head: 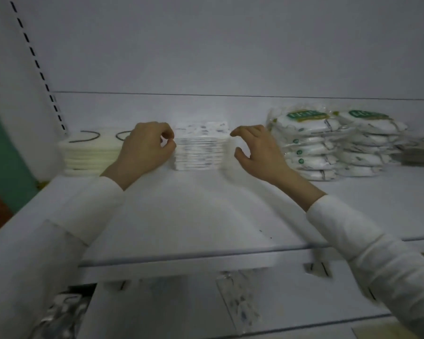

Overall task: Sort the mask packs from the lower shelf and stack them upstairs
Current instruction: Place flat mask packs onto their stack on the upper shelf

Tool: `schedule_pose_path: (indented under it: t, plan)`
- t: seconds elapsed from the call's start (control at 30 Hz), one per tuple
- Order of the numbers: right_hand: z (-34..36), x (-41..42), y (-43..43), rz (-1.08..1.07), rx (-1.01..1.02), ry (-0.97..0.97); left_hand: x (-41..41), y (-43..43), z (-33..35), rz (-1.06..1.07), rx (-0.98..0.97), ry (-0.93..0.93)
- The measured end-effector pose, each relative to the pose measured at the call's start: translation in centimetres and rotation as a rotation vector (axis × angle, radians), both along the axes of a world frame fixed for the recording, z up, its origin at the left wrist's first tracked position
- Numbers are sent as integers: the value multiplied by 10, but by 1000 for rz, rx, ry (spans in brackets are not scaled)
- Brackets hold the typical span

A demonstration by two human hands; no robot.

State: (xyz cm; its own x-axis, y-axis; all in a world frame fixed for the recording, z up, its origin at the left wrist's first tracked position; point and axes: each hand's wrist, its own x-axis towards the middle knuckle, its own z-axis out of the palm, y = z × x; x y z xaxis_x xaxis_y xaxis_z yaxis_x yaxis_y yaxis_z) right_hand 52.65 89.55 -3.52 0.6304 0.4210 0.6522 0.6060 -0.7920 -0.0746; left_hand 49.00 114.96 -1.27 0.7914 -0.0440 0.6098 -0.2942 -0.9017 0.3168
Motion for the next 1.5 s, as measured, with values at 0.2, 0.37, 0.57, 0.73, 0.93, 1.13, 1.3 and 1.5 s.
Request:
schedule_pose_path:
  t: [0.2,0.37,0.57,0.73,0.93,1.13,1.3,1.5]
  plan:
    - [-22,-81,-5,175,68,-10,-102,2,-15,129,-146,-32]
    - [-61,-157,-13,349,26,-56,-207,-6,-55,43,-224,-24]
    - [-130,-209,-11,543,-126,-42,-283,5,-102,-18,-304,37]
    - [-203,-211,-5,551,-199,150,-292,24,-180,81,-348,197]
    - [-304,-209,4,457,-244,489,-283,44,-309,133,-329,508]
    - [-371,-187,12,79,-220,783,-255,54,-379,54,-396,681]
    - [-399,-147,54,-37,-242,864,-223,71,-414,25,-330,744]
    - [-430,-65,152,-110,-132,912,-196,90,-430,33,-372,676]
